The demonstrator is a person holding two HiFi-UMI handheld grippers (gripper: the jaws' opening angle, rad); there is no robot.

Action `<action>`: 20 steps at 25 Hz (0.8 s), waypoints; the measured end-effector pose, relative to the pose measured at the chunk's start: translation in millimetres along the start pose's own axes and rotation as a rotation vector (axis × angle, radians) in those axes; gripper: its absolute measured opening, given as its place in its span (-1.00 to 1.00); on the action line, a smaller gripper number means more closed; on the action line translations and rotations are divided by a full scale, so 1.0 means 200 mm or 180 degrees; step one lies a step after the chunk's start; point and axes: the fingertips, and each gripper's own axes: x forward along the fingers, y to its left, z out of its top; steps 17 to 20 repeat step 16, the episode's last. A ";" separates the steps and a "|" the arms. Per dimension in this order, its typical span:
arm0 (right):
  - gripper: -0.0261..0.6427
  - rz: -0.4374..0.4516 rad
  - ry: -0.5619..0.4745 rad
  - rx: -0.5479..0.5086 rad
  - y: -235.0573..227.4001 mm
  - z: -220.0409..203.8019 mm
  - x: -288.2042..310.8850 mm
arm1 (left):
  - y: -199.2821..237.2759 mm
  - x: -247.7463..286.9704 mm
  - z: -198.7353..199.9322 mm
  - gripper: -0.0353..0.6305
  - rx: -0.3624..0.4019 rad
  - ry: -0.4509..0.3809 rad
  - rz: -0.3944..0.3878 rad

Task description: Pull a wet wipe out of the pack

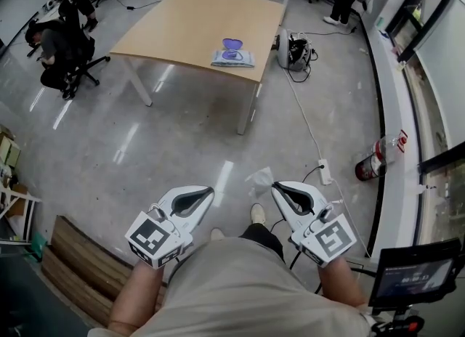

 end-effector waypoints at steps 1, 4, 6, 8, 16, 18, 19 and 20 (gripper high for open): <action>-0.91 0.0020 -0.0003 -0.0011 0.01 0.01 0.01 | 0.00 -0.01 0.00 -0.89 -0.0006 -0.0011 0.0008; -0.91 0.0082 -0.0008 -0.0054 0.04 0.01 0.04 | 0.02 -0.04 0.00 -0.89 -0.0030 -0.0037 0.0026; -0.91 0.0090 0.0015 -0.0070 0.06 0.02 0.07 | 0.03 -0.07 0.00 -0.89 -0.0047 -0.0060 0.0029; -0.91 0.0096 0.0025 -0.0073 0.08 0.04 0.10 | 0.05 -0.09 0.01 -0.89 -0.0068 -0.0089 0.0028; -0.91 0.0128 0.0072 -0.0112 0.08 0.05 0.17 | 0.12 -0.09 0.00 -0.89 -0.0081 -0.0090 0.0004; -0.91 0.0128 0.0072 -0.0112 0.08 0.05 0.17 | 0.12 -0.09 0.00 -0.89 -0.0081 -0.0090 0.0004; -0.91 0.0128 0.0072 -0.0112 0.08 0.05 0.17 | 0.12 -0.09 0.00 -0.89 -0.0081 -0.0090 0.0004; -0.91 0.0128 0.0072 -0.0112 0.08 0.05 0.17 | 0.12 -0.09 0.00 -0.89 -0.0081 -0.0090 0.0004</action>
